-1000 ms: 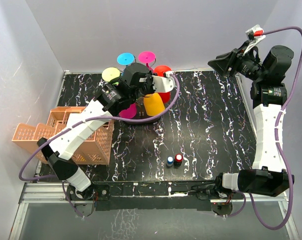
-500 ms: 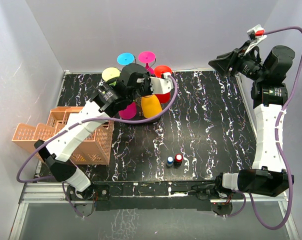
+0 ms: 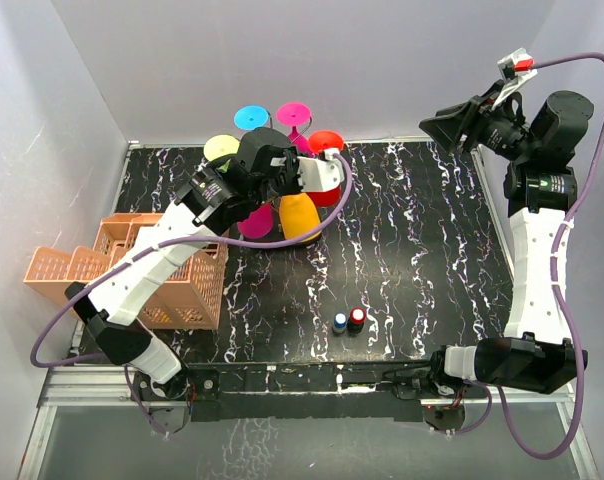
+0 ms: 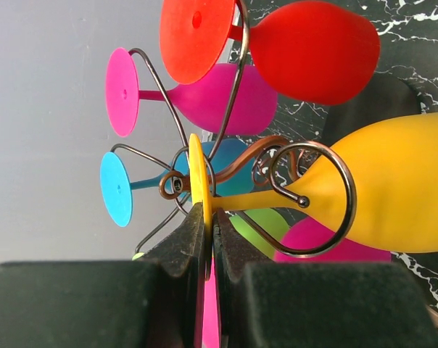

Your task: Place the wine glass upside down on the wine glass rack

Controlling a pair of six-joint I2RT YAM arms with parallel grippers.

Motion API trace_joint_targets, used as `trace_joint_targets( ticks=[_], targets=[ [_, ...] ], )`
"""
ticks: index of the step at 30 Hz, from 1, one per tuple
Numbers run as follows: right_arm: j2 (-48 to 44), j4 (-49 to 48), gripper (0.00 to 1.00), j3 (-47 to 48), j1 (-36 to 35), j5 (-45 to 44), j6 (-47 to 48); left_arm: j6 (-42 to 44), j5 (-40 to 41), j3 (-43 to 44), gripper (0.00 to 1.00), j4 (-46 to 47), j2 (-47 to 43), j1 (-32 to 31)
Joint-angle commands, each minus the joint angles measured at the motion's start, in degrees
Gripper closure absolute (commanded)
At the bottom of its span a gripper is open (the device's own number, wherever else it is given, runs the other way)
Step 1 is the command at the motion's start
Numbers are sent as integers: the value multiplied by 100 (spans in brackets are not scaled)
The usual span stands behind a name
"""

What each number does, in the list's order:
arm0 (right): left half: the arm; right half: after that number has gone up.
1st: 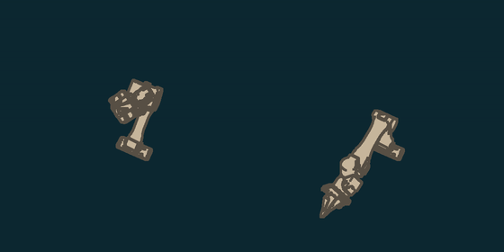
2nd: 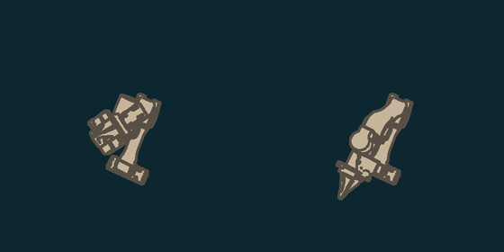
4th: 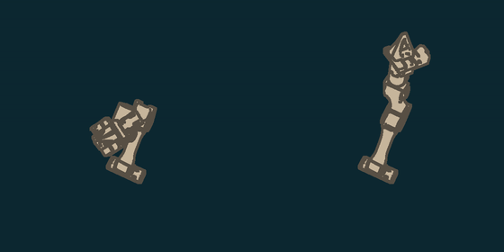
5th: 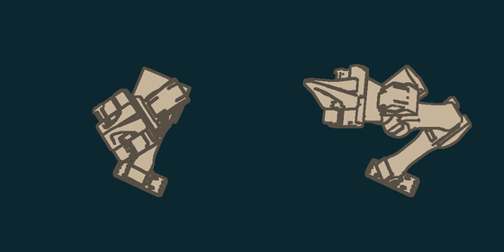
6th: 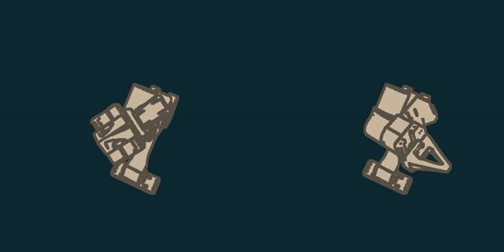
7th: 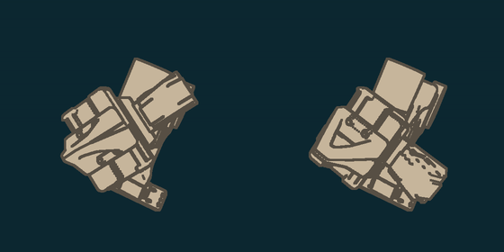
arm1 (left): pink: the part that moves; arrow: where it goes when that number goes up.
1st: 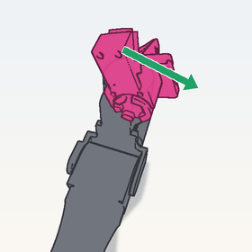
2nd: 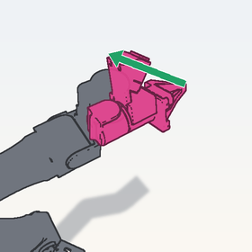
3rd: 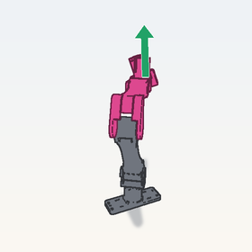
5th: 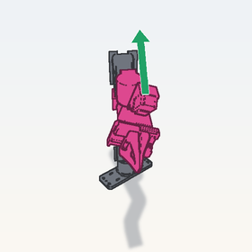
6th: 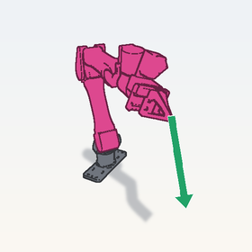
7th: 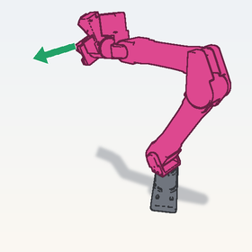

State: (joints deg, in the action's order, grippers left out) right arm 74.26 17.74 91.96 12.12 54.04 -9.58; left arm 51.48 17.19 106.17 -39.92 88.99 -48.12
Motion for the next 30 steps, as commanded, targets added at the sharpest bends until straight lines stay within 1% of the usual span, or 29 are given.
trace_joint_targets(
  ticks=[1, 15, 30],
  targets=[
    [-175, -394, 47, -62, 45, 54, -70, 20, -163, 279, 100, -180, -379, -22],
    [-197, -454, 46, -124, 90, 70, -112, 45, -479, 388, 100, -452, -458, -31],
    [-227, -525, 46, -205, 141, 90, -157, 8, -775, 428, 100, -464, -419, -33]
  ],
)
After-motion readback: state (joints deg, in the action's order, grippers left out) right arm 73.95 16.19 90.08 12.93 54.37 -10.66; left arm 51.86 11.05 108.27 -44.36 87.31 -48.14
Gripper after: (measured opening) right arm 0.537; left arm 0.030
